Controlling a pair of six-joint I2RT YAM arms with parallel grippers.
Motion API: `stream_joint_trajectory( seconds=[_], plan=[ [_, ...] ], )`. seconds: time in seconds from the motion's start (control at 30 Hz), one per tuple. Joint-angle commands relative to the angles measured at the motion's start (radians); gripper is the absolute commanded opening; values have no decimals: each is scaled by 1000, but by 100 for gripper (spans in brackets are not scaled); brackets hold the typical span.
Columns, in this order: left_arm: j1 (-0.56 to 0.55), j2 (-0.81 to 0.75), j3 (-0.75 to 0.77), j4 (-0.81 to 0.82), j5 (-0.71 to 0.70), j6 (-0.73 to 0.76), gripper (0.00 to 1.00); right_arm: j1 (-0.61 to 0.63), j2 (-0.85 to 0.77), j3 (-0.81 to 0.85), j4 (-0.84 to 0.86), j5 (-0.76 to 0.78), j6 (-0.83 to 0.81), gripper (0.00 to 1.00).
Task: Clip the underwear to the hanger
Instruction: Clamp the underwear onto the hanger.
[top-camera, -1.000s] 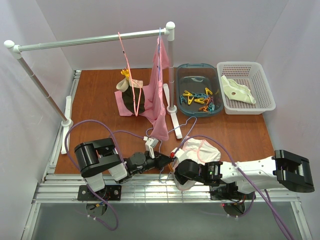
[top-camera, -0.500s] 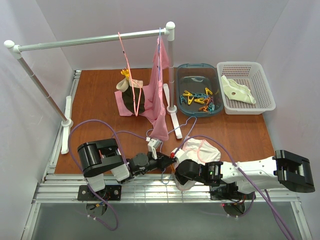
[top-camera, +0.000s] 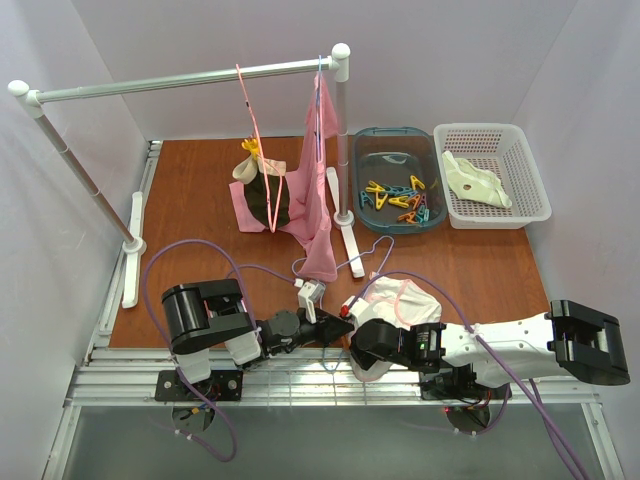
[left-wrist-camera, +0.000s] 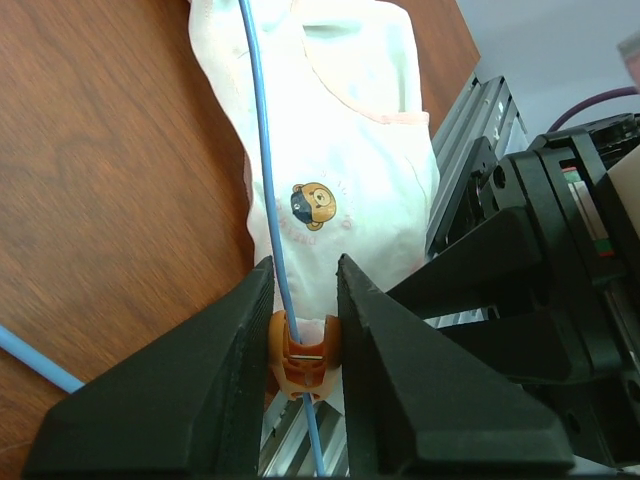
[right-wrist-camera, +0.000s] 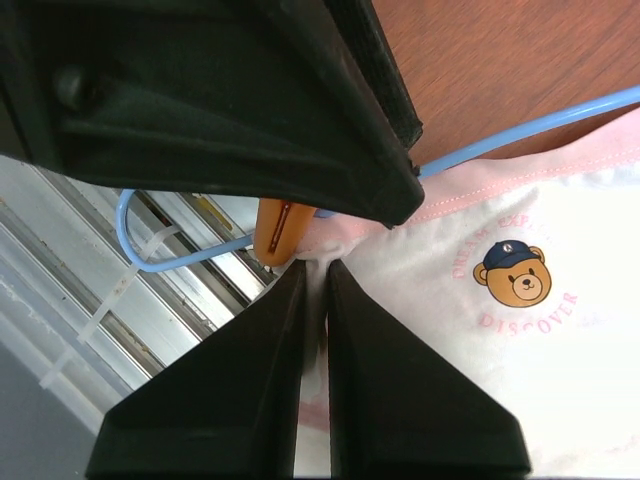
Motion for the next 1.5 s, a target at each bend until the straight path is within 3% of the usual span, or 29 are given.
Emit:
stream_joint_trajectory(
  seconds=[0.0, 0.23, 0.47, 0.63, 0.73, 0.87, 0.9, 1.03, 1.1, 1.13, 1.27, 1.47],
  plan=[
    [-10, 0, 5, 388, -19, -2, 21, 2, -18, 26, 27, 15, -2, 6],
    [-26, -2, 14, 388, -25, 9, 25, 4, -18, 23, 27, 12, -2, 6],
    [-28, -16, 2, 388, -40, 10, 44, 4, -19, 23, 26, 9, -2, 7],
    [-28, -25, -6, 388, -51, 14, 48, 4, -19, 23, 26, 9, -3, 10],
    [-30, -22, -11, 388, -66, 15, 51, 4, -24, 23, 20, 11, 0, 14],
    [-30, -34, -40, 386, -125, 17, 57, 4, -38, 27, 6, 11, 3, 29],
    [-28, -40, -46, 385, -137, 21, 69, 2, -45, 28, 0, 14, 4, 32],
    [-27, -78, -76, 379, -183, 50, 77, 2, -74, 26, -39, 43, 11, 44],
    [-25, -104, -84, 357, -200, 56, 83, 4, -96, 26, -66, 57, 20, 47],
    [-25, -112, -84, 344, -204, 57, 91, 2, -102, 26, -80, 63, 24, 48],
    [-19, -154, -90, 316, -215, 79, 98, 4, -146, 26, -124, 89, 38, 50],
    [-14, -252, -113, 261, -250, 112, 98, 4, -238, 34, -223, 176, 69, 51]
  ],
)
